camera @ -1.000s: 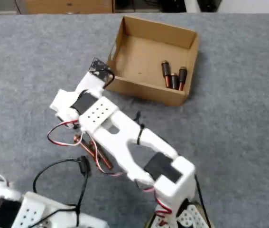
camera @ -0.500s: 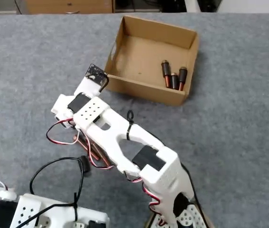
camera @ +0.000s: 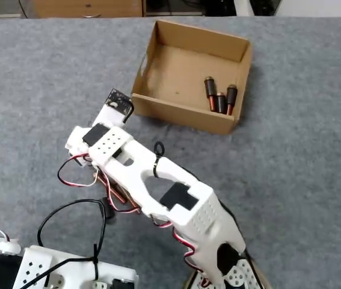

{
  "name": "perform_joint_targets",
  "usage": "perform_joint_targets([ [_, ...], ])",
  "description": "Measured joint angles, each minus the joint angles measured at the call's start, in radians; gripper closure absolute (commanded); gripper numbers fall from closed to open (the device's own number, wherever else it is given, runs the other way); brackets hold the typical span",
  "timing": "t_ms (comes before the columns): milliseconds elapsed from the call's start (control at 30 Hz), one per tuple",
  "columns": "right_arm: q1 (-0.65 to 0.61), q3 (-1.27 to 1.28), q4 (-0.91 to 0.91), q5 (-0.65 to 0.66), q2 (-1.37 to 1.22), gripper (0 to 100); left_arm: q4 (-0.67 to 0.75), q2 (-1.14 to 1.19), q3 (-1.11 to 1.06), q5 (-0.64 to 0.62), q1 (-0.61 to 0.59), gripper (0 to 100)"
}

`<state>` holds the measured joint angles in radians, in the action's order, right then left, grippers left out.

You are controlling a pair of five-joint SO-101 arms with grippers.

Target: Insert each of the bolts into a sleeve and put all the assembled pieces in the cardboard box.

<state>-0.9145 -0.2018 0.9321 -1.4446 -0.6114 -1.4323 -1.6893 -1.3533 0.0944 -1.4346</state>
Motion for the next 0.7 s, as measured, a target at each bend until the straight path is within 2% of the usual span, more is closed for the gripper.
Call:
perform_joint_targets([
  [167, 0.009, -0.049, 0.006, -0.003, -0.049, 86.6, 0.000, 0.000, 0.002, 0.000, 0.000, 98],
  [267, 0.026, -0.051, 0.012, -0.003, -0.066, 92.5, 0.000, 0.000, 0.035, 0.000, 0.000, 98],
  [700, 0.038, -0.049, 0.017, -0.006, -0.095, 93.8, 0.000, 0.000, 0.084, 0.000, 0.000, 98],
])
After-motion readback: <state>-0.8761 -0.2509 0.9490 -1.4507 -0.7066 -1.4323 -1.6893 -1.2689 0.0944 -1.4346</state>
